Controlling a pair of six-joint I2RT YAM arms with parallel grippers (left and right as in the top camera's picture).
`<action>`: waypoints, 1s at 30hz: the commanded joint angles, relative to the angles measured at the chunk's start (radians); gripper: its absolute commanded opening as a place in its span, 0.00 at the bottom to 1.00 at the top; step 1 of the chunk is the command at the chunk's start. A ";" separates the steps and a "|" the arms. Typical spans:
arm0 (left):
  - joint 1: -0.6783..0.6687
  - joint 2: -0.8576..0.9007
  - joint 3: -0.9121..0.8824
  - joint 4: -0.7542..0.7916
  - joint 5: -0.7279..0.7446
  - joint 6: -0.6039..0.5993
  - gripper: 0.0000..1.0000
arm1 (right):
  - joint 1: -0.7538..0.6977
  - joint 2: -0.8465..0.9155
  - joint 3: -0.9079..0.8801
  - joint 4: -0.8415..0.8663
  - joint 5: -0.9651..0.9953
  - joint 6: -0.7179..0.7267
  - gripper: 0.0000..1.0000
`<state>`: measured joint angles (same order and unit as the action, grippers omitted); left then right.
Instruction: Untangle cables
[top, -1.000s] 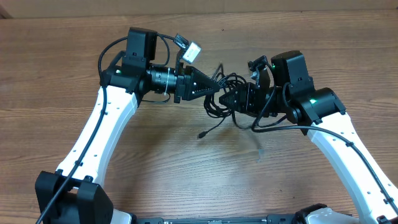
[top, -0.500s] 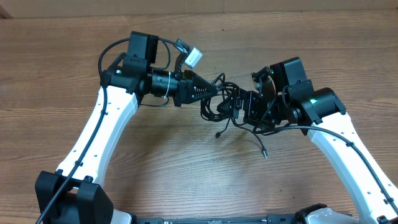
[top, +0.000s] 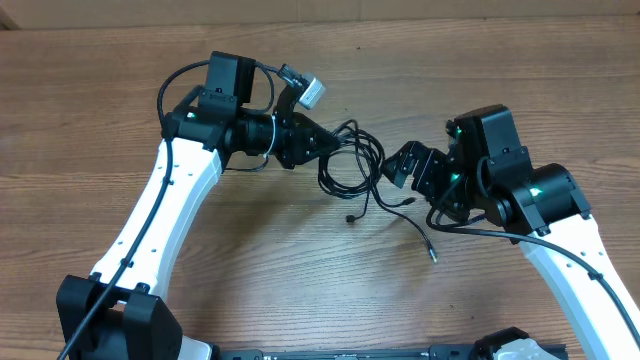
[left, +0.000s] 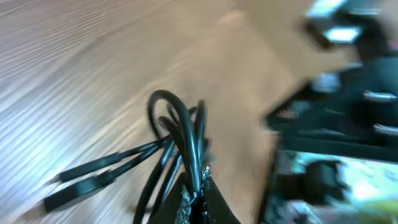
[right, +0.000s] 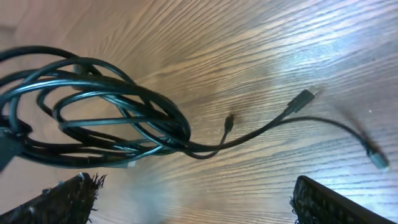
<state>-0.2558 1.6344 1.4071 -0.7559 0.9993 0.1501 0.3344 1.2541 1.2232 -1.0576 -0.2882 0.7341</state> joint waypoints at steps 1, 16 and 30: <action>-0.006 -0.026 0.020 0.000 -0.476 -0.302 0.04 | -0.003 -0.006 0.020 0.011 0.037 0.062 1.00; -0.006 -0.007 0.019 -0.080 -0.875 -0.506 0.68 | -0.003 -0.006 0.020 0.012 0.064 0.062 1.00; -0.007 0.018 0.019 -0.079 -0.719 -0.715 0.99 | -0.003 0.020 0.020 0.011 0.092 0.047 1.00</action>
<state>-0.2604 1.6344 1.4071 -0.8364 0.2398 -0.3958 0.3344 1.2617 1.2232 -1.0500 -0.2276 0.7876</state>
